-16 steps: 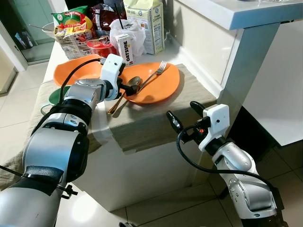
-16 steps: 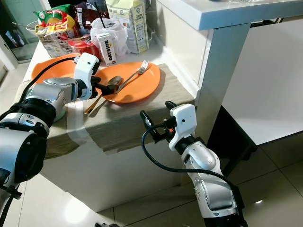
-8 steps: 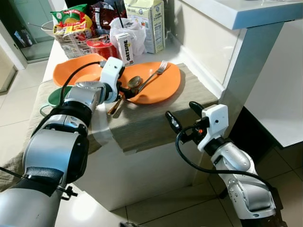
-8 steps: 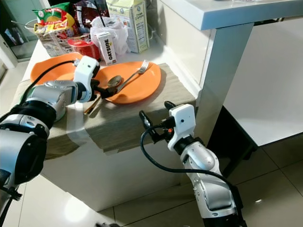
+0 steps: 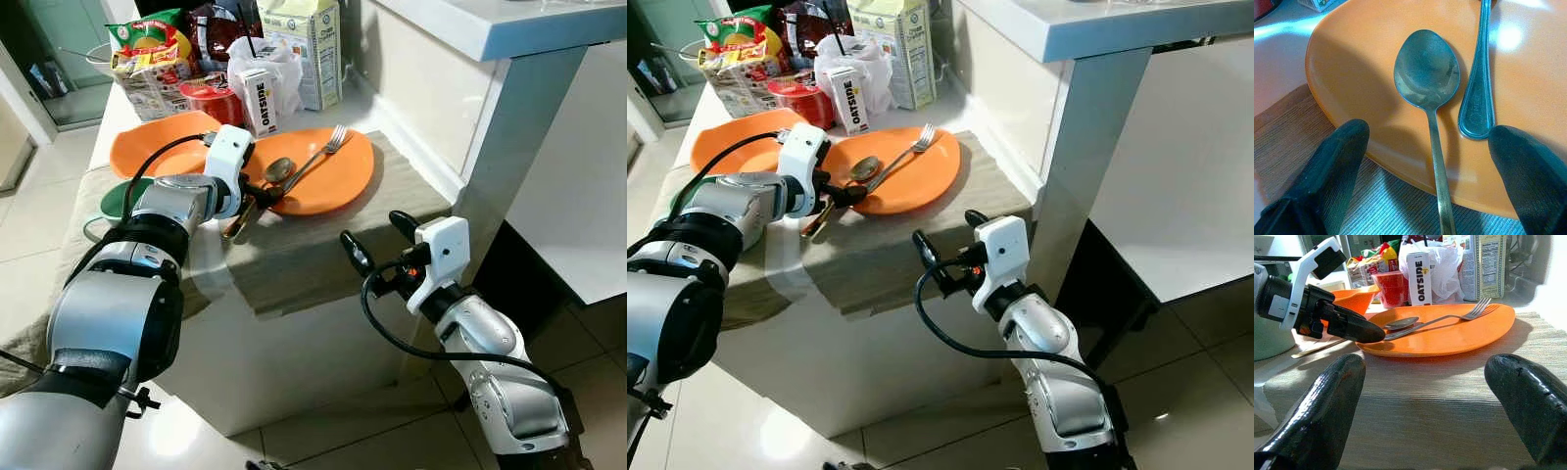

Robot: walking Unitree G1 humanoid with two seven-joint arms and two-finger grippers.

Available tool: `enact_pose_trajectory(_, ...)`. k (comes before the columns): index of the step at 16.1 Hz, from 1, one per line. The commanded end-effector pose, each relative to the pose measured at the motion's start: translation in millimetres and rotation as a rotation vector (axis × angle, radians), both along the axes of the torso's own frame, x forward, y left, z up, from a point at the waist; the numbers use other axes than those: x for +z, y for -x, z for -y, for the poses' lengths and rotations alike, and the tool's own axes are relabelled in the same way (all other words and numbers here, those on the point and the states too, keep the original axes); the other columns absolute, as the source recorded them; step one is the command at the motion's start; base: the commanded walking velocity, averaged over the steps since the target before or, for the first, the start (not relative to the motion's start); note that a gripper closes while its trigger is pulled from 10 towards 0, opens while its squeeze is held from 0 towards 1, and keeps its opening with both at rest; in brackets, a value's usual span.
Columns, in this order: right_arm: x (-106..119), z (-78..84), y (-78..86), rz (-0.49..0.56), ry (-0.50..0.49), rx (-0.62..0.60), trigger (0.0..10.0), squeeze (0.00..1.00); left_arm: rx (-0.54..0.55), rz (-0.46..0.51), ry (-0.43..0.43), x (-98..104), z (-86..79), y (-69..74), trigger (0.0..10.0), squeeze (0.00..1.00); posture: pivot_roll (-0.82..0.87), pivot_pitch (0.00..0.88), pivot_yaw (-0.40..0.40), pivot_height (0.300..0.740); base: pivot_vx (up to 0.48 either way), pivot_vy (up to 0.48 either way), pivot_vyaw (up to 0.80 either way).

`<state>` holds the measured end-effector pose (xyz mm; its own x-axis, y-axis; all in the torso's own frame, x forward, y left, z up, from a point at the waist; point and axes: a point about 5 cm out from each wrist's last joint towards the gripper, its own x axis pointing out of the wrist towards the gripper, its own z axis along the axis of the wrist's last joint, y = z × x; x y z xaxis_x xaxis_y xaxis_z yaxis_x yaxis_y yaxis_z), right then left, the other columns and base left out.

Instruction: Setting the table

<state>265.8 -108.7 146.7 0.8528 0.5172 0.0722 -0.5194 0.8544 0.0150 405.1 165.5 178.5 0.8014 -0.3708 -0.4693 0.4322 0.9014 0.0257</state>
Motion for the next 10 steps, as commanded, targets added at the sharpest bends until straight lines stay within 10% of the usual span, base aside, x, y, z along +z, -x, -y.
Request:
enact_pose_trajectory(1,2.2,-1.3,2.0,0.003,0.004,0.002,10.0,0.00,0.020,-0.039,0.014,-6.4,-2.7,2.4,10.0,0.00,-0.15,0.000,0.141,0.740,0.000,0.000,0.00)
enact_pose_trajectory(10,1.5,-3.0,2.6,-0.001,0.000,-0.002,10.0,0.00,0.029,-0.030,0.037,-11.6,-0.6,3.2,10.0,0.00,-0.16,0.000,0.145,0.740,0.000,0.000,0.00)
